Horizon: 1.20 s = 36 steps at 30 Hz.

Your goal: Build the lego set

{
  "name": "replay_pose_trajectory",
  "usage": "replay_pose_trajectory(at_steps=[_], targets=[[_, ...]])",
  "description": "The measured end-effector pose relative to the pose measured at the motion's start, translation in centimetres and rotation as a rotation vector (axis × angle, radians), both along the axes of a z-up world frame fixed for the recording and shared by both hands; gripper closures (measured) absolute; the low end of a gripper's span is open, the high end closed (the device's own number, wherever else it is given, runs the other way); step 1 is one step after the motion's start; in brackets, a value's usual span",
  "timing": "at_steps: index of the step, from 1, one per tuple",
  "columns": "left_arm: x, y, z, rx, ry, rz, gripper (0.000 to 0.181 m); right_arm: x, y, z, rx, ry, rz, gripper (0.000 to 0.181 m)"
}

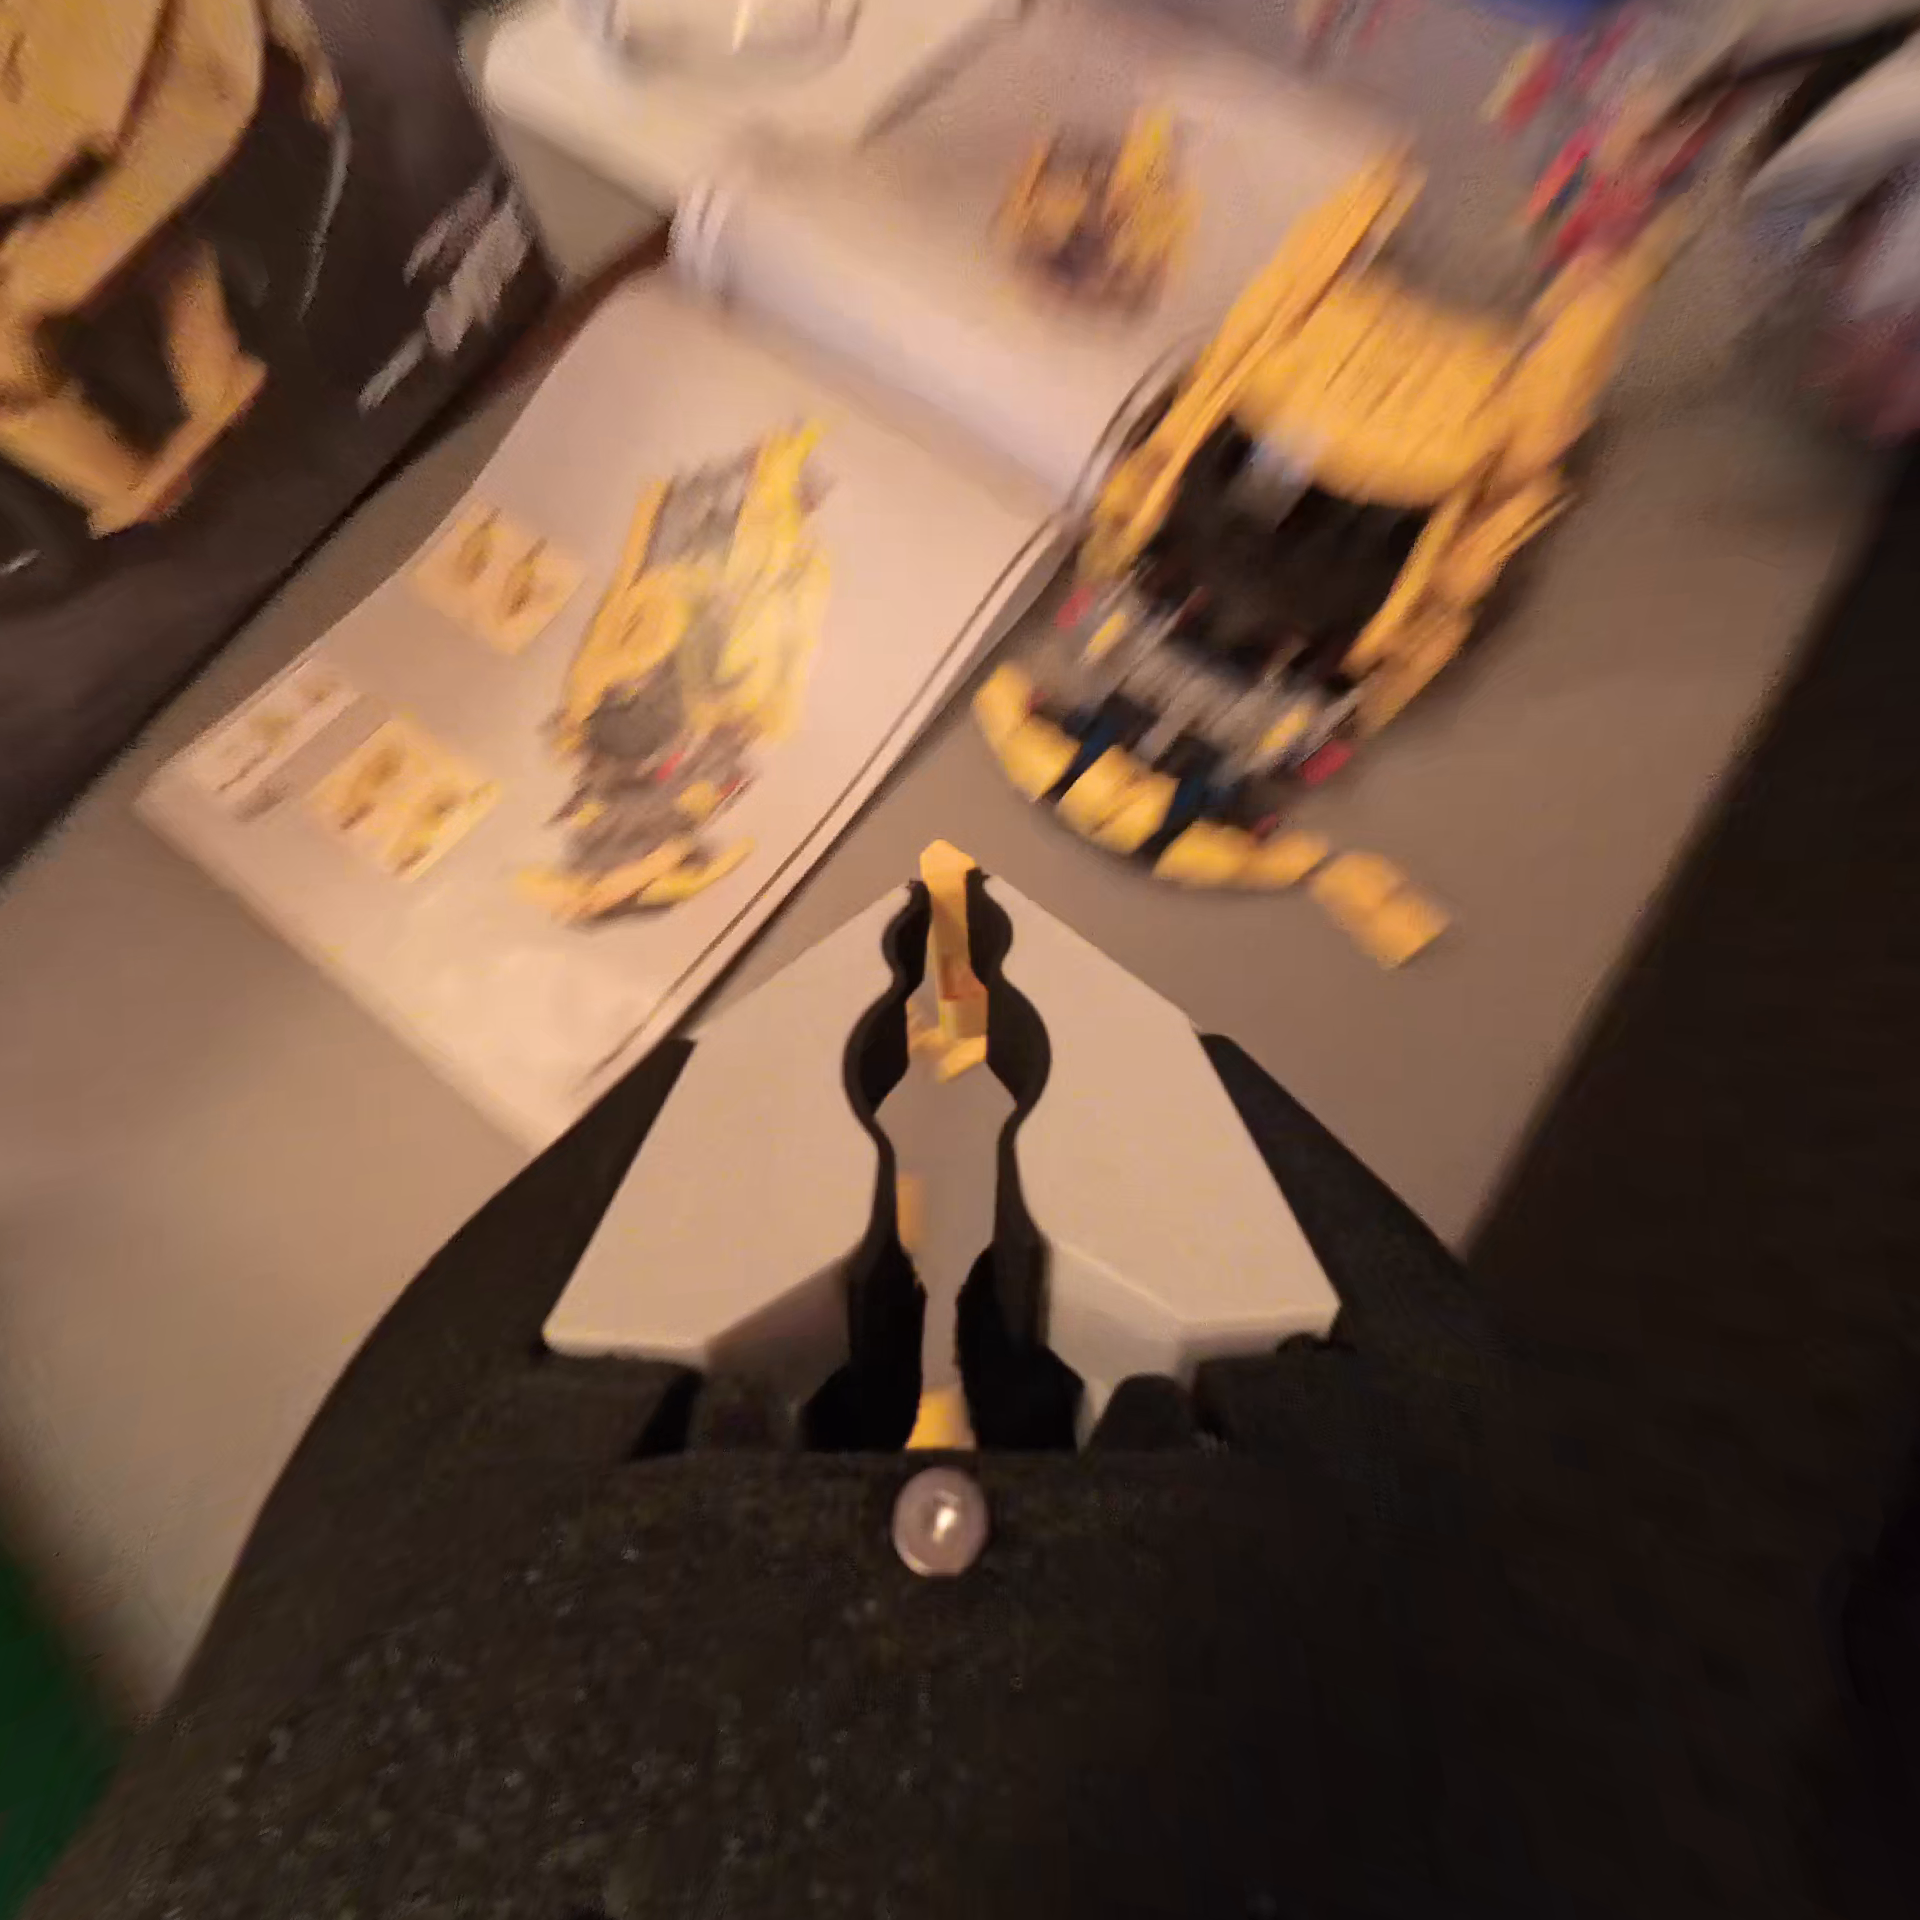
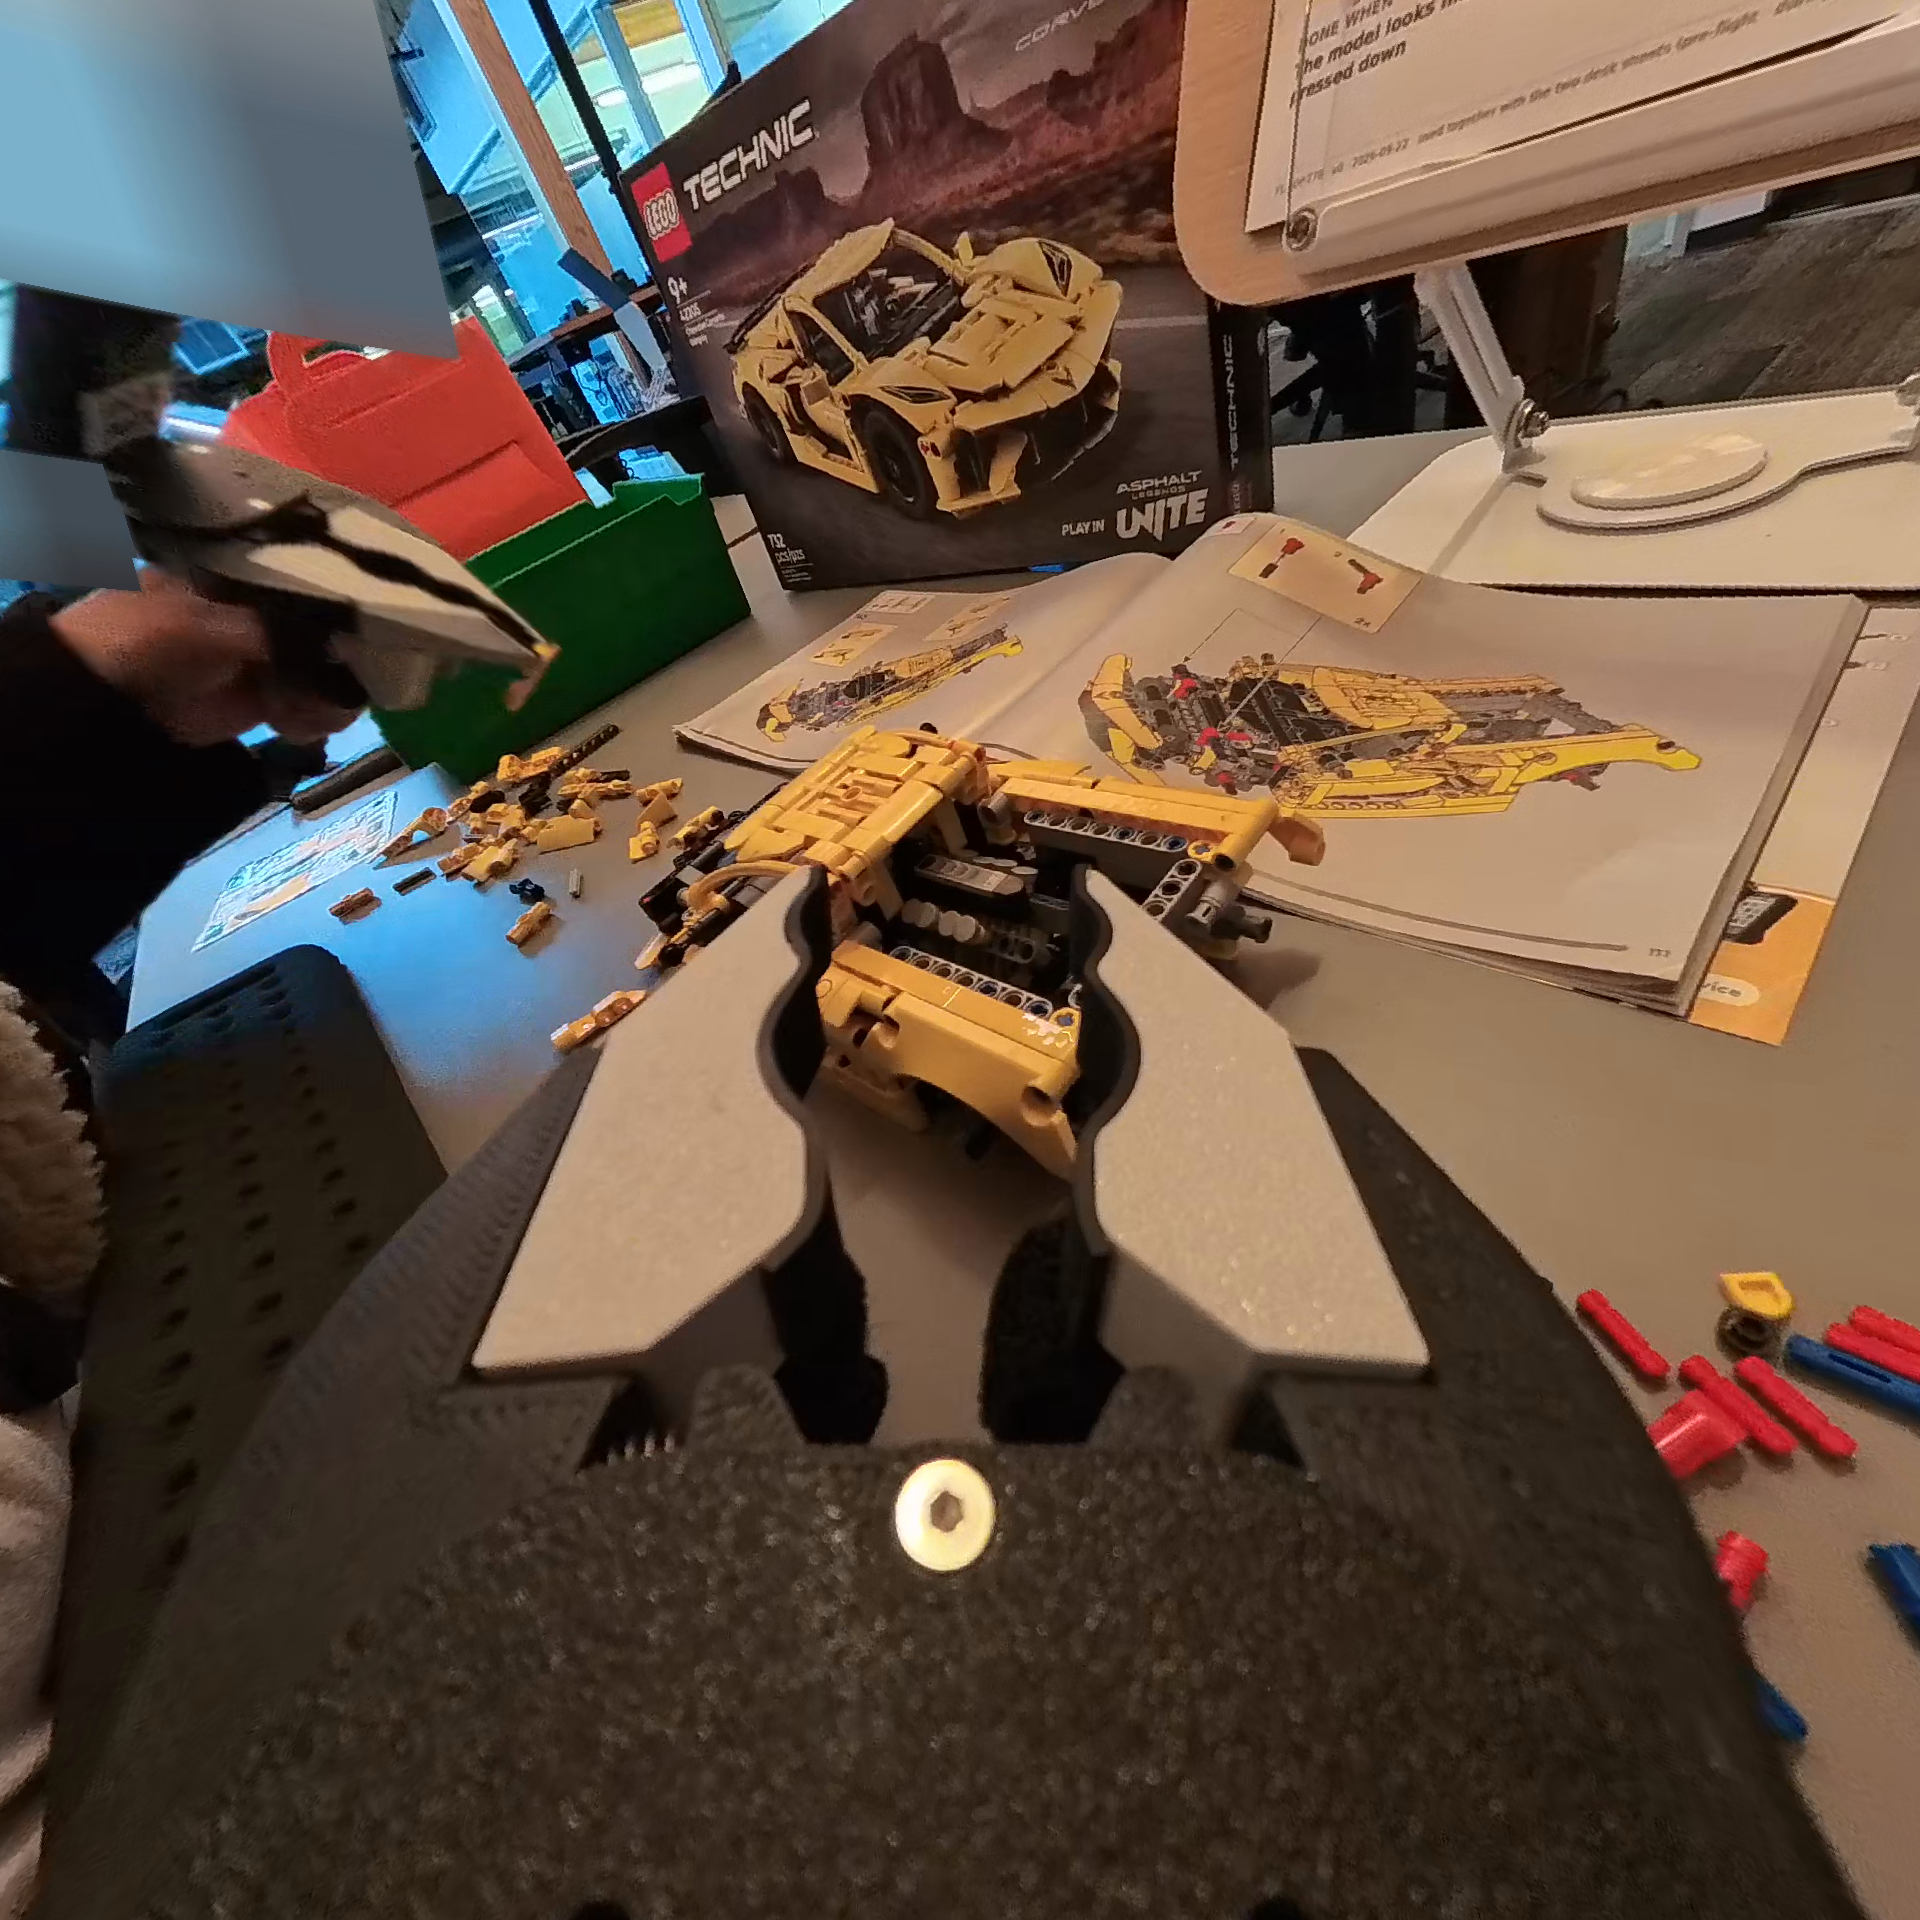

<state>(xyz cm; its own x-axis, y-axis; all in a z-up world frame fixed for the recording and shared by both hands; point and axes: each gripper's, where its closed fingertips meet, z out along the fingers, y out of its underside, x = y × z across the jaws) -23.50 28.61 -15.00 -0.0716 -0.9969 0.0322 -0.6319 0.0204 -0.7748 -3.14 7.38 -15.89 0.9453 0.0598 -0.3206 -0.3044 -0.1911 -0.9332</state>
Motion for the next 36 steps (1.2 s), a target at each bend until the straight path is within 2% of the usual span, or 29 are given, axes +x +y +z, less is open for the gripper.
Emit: replay_pose_trajectory(at_steps=[2, 4, 7, 10, 14, 19, 28, 31, 33, 36], targets=[[2.2, -5.2, 1.8, -0.235, -0.117, -0.001, 0.175, 0.0, 0.0, 0.0, 0.002, -0.004, 0.001, 0.137], [3.7, -10.8, 0.6, -0.441, -0.069, -0.019, 0.174, -0.1, 0.0, 0.1, 0.003, -0.007, 0.003, 0.137], [5.0, -15.7, -3.9, -0.462, 0.064, 0.005, 0.174, -0.2, 0.0, 0.2, 0.011, -0.007, 0.009, 0.137], [5.5, -17.7, -6.6, -0.423, 0.15, -0.033, 0.174, -0.3, -0.1, 0.4, 0.023, 0.003, 0.017, 0.137], [5.5, -17.9, -7.8, -0.391, 0.202, -0.04, 0.174, -0.3, -0.2, 0.7, 0.038, 0.014, 0.02, 0.137], [5.6, -17.3, -9.3, -0.169, 0.277, -0.058, 0.174, -0.3, -0.3, 0.8, 0.042, 0.016, 0.02, 0.137], [5.9, -17.9, -9.8, -0.114, 0.286, -0.104, 0.174, -0.3, -0.2, 0.5, 0.027, 0.011, 0.02, 0.137], [6.0, -18.5, -8.8, -0.156, 0.228, -0.136, 0.156, -0.3, -0.2, 0.6, 0.025, 0.001, 0.014, 0.137], [6.3, -17.8, -6.7, -0.193, 0.127, -0.141, 0.154, 0.3, -0.5, 1.0, 0.039, -0.002, -0.011, 0.136], [6.6, -13.1, -2.7, -0.203, -0.087, -0.041, 0.152, 2.7, -2.2, 1.5, 0.006, -0.06, -0.07, 0.135]])
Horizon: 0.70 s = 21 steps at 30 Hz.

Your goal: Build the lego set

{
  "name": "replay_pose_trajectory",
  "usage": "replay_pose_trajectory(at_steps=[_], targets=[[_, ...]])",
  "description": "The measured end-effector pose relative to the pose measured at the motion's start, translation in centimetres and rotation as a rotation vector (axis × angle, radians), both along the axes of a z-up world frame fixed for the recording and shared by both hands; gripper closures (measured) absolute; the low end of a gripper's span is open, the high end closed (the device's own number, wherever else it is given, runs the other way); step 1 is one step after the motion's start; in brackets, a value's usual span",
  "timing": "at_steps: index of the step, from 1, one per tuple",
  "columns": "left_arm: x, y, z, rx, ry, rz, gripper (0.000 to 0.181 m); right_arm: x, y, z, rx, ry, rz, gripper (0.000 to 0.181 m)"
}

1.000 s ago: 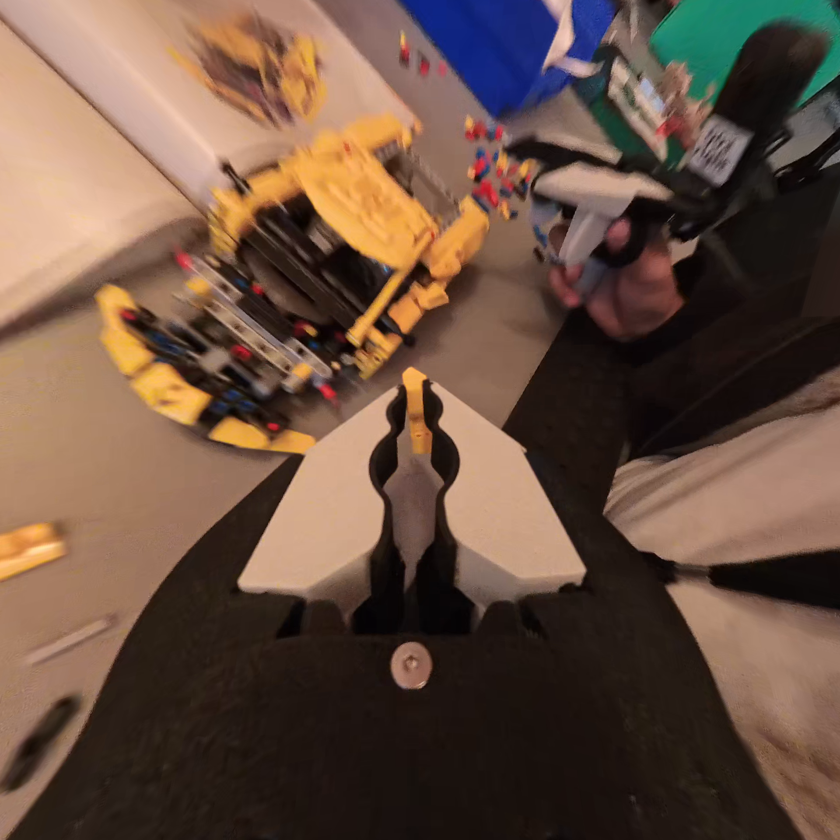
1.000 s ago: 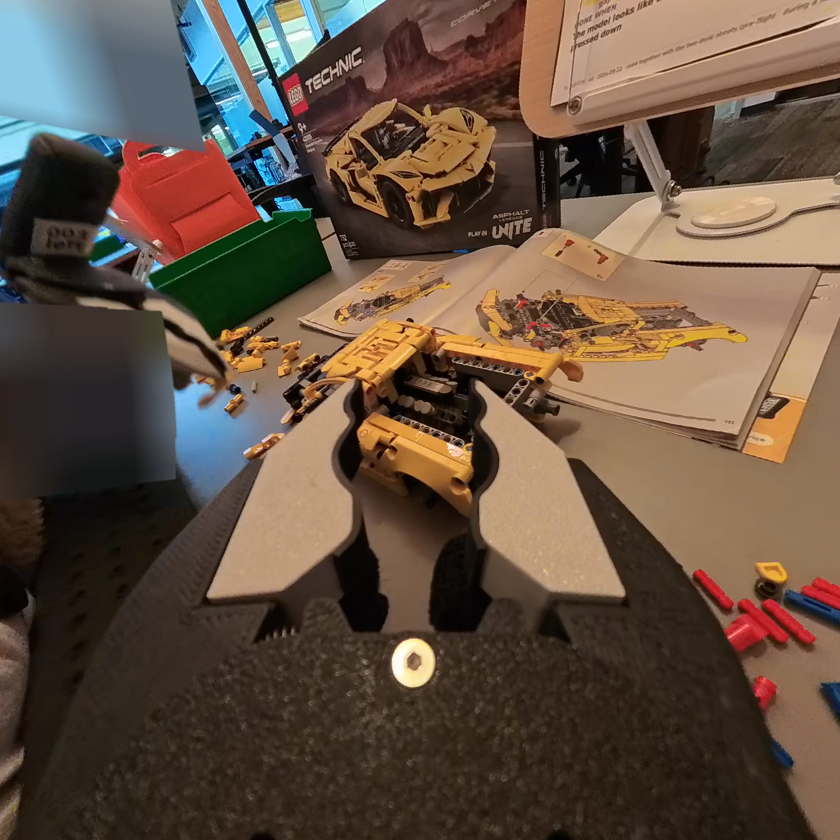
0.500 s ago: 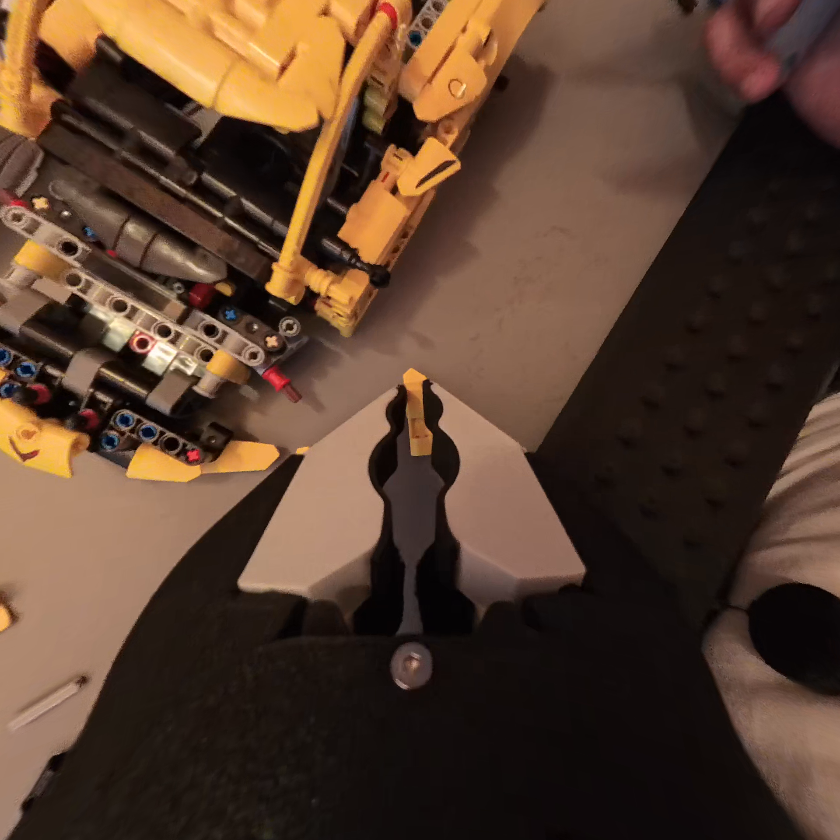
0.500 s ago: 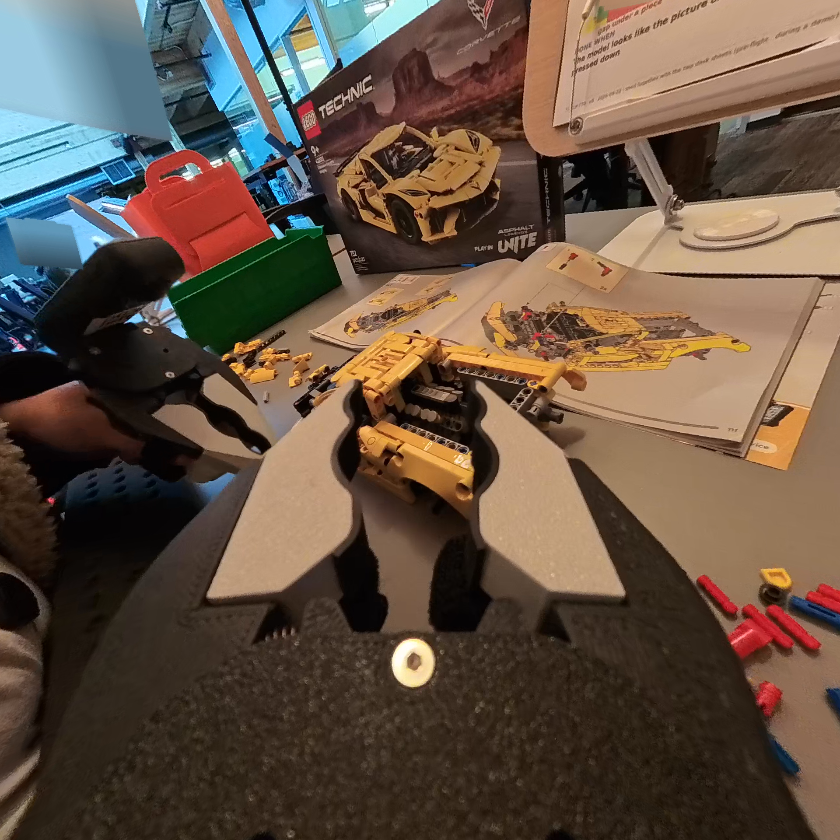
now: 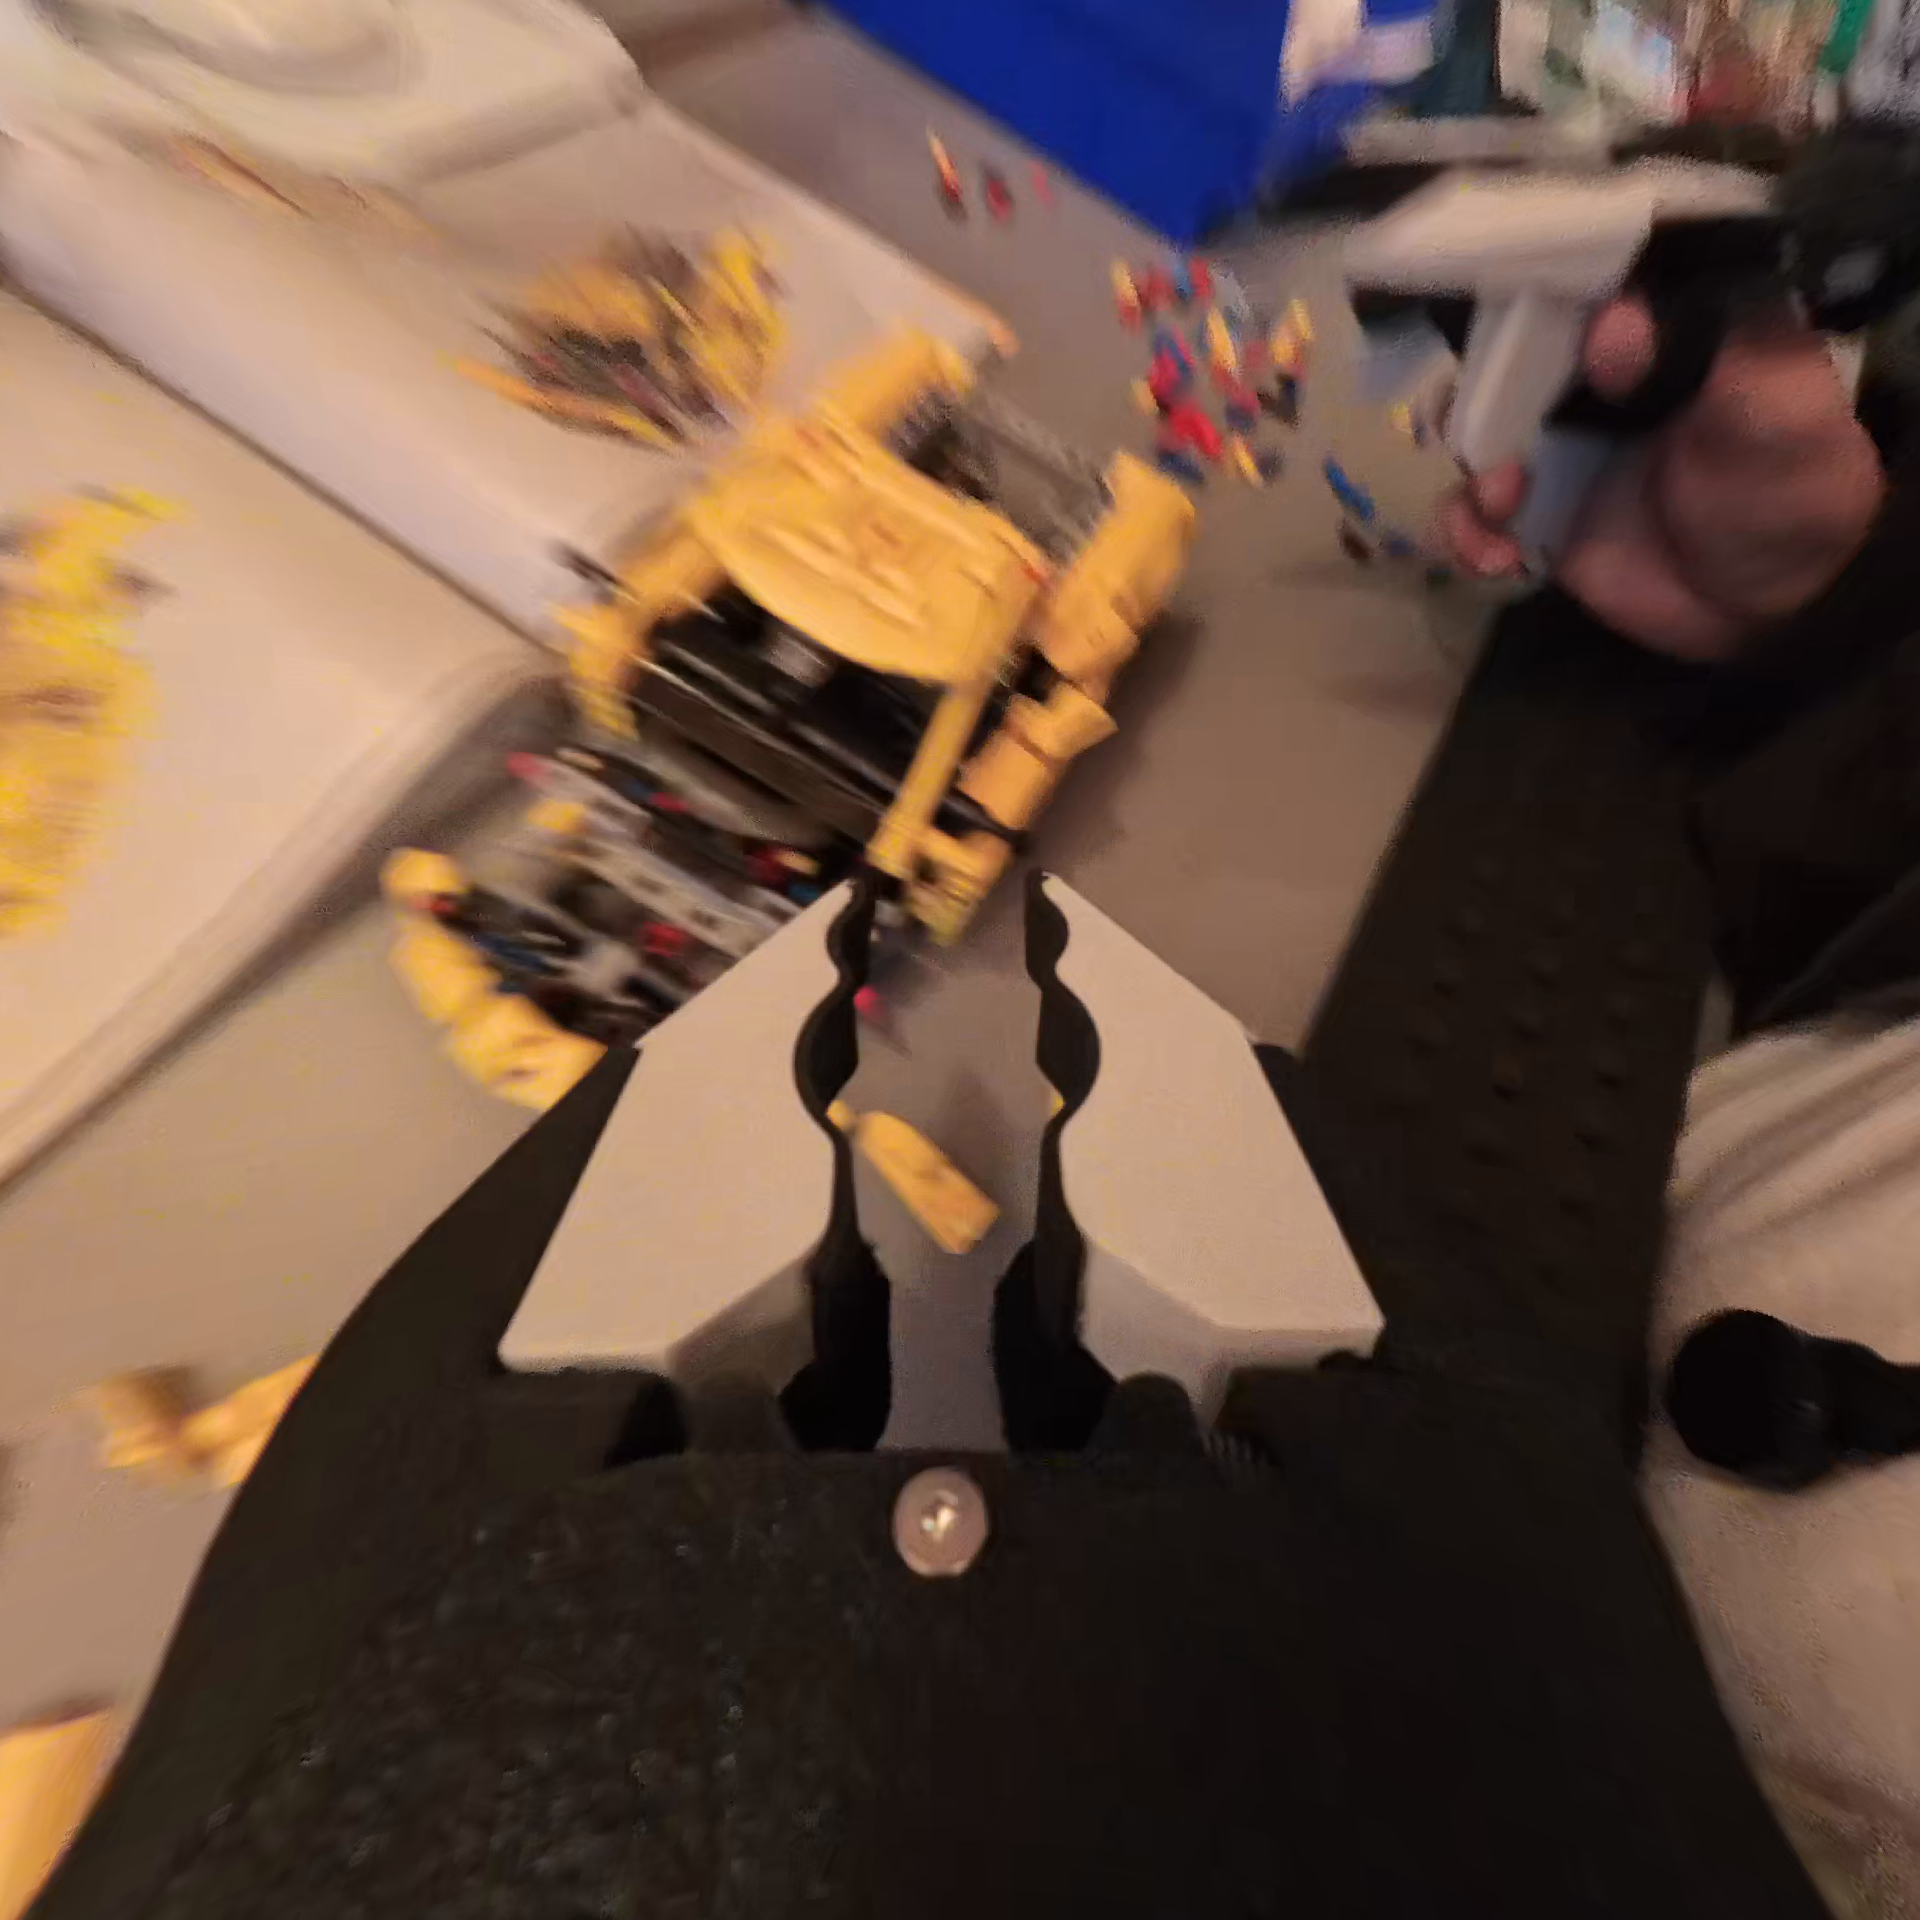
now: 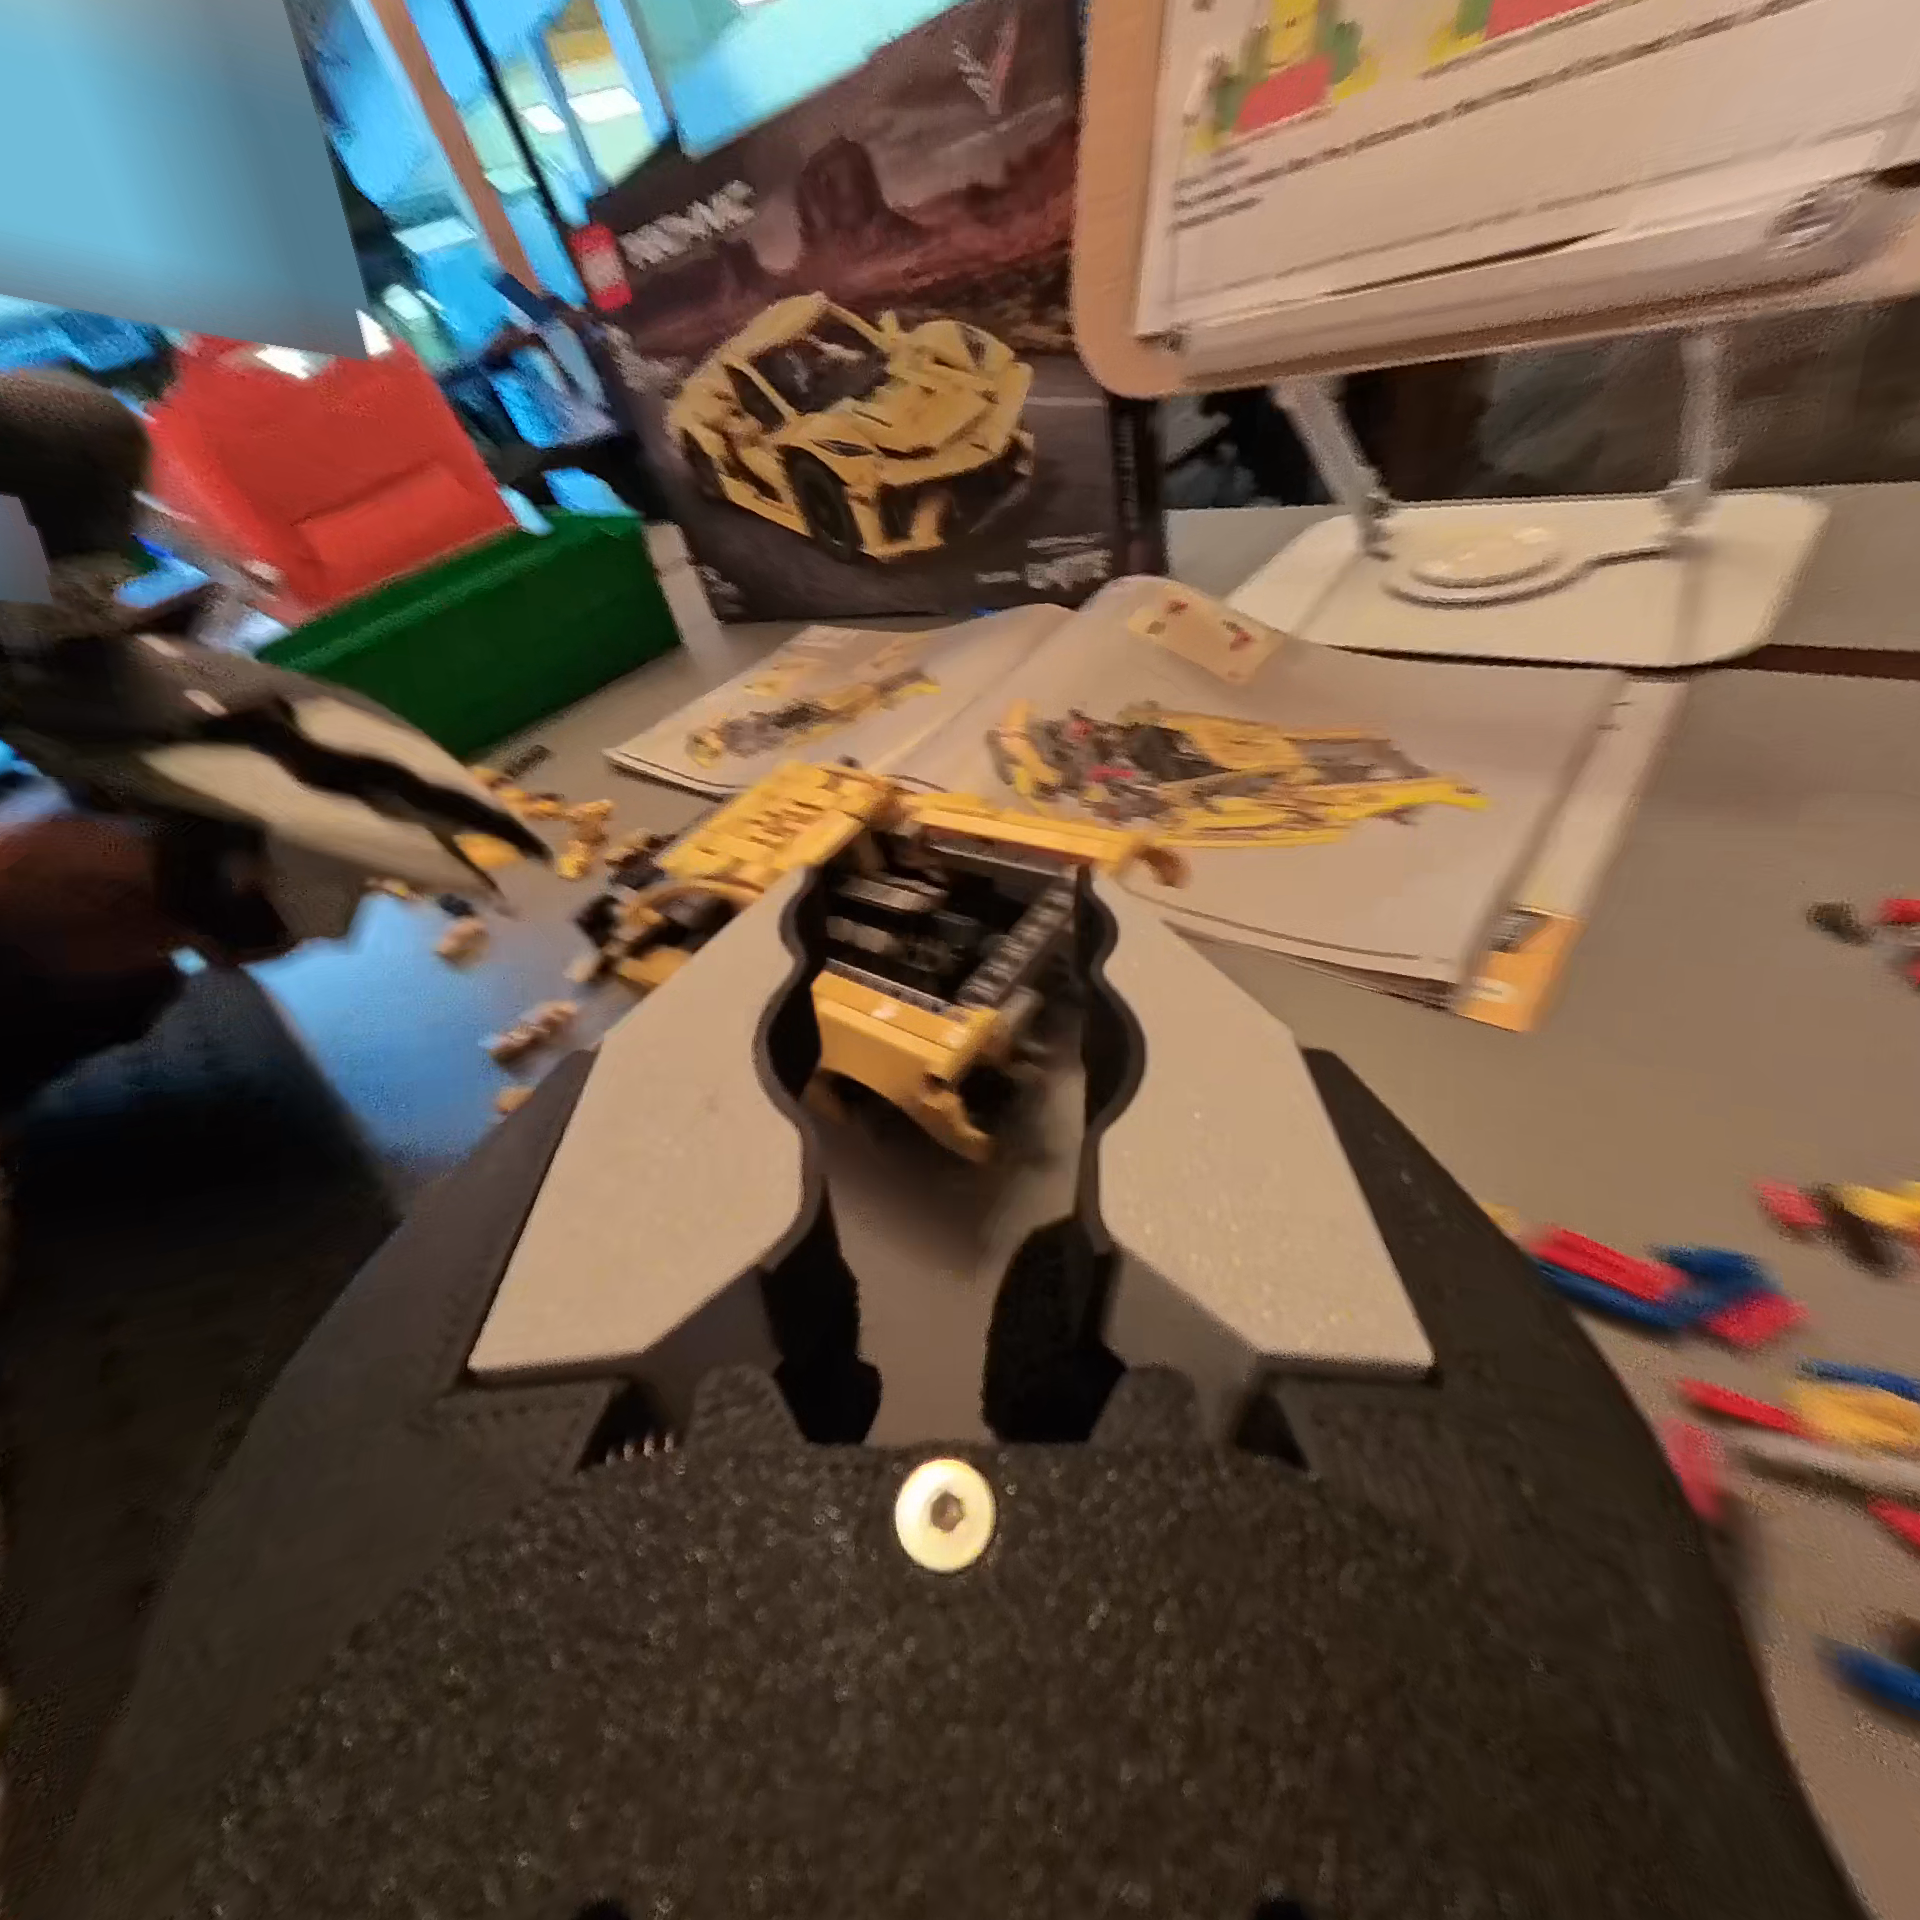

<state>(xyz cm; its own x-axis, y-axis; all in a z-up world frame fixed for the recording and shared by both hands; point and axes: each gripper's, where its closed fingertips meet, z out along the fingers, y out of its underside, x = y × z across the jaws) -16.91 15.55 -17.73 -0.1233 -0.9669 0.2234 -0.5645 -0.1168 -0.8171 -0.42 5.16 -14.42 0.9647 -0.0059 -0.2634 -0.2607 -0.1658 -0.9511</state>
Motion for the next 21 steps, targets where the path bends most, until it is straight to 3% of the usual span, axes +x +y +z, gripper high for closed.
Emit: replay_pose_trajectory(at_steps=[4, 7, 9, 12, 16, 21], targets=[[-0.6, 10.6, 3.8, 0.066, -0.228, 0.277, 0.151, 7.4, -5.4, -0.3, -0.201, -0.186, -0.229, 0.137], [-1.1, 17.3, 4.2, 0.136, -0.256, 0.463, 0.151, 12.1, -9.7, -3.1, -0.439, -0.241, -0.33, 0.14], [-1.1, 20.1, 4.5, 0.157, -0.283, 0.55, 0.151, 14.2, -11.0, -4.8, -0.531, -0.268, -0.355, 0.142], [-1.4, 21.8, 4.1, 0.153, -0.329, 0.622, 0.151, 14.6, -10.0, -6.5, -0.58, -0.261, -0.271, 0.151], [-2.6, 21.7, 2.4, 0.176, -0.296, 0.633, 0.152, 16.0, -9.1, -7.3, -0.675, -0.389, -0.186, 0.168], [-2.9, 21.8, 2.7, 0.236, -0.304, 0.629, 0.153, 15.0, -8.2, -9.1, -0.775, -0.231, 0.022, 0.158]])
